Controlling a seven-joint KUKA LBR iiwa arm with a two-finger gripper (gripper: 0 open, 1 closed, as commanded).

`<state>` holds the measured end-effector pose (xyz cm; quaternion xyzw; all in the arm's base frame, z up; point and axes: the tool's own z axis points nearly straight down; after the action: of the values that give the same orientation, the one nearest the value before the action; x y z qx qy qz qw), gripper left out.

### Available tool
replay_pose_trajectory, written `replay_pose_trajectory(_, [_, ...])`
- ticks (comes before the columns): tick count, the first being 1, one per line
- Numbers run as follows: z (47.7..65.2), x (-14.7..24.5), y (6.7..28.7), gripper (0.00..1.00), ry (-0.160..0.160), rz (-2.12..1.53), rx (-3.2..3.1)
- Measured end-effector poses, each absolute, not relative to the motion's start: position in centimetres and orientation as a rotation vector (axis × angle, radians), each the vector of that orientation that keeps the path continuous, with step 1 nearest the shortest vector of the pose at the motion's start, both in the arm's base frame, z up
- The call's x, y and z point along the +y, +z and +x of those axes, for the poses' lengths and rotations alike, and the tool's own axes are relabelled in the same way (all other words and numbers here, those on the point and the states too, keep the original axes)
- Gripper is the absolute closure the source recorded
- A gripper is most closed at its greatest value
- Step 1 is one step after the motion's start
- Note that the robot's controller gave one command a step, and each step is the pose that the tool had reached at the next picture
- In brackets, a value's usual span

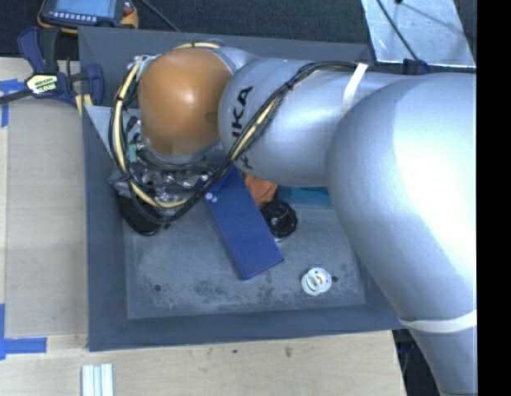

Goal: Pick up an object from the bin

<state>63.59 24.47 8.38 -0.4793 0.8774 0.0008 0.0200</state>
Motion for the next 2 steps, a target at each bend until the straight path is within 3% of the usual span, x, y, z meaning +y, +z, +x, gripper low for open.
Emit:
replay_pose_trajectory(1, [63.6, 24.5, 8.4, 1.00, 0.004, -1.485, 2.724])
replay_pose_trajectory(2, [63.7, 24.5, 12.4, 1.00, 0.001, -1.496, 2.756])
